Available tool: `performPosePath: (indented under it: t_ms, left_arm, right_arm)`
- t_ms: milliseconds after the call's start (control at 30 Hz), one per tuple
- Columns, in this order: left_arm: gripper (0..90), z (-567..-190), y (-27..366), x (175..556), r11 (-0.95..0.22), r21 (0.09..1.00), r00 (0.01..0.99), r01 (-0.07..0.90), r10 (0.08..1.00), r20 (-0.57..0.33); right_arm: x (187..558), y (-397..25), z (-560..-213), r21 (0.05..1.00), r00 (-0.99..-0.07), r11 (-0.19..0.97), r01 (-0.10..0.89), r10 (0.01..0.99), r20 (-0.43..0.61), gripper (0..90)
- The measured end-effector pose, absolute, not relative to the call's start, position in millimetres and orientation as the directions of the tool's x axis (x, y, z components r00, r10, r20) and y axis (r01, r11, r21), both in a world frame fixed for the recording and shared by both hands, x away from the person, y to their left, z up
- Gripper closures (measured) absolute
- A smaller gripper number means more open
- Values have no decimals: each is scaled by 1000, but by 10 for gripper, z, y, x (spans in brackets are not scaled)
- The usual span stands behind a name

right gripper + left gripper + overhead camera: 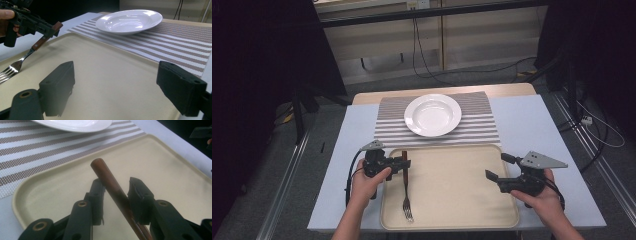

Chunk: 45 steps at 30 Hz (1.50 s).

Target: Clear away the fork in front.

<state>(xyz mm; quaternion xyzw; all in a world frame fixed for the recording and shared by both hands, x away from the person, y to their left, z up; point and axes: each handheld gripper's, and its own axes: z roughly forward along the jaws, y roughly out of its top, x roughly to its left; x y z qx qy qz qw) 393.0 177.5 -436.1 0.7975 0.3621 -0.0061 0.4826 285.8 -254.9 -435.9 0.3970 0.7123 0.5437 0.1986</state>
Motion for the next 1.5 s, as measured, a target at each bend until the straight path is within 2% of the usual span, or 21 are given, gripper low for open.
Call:
performPosePath:
  t_ms: [633,900,1267,1500]
  left_arm:
    - [597,-4510,1839,3944,-295,751,725,591,602,-335]
    - [478,-4485,1924,3912,-286,764,705,579,646,-292]
    - [360,-4312,2135,3669,-280,819,742,500,626,-239]
    - [276,-4293,2292,3521,-295,822,744,488,633,-215]
  right_arm:
    - [2831,-2580,-4363,930,-607,101,354,781,146,147]
    - [2822,-2611,-4374,919,-597,119,375,790,142,136]
    - [2775,-2650,-4382,903,-599,168,396,793,115,136]
    - [2721,-2721,-4401,895,-592,178,410,798,112,136]
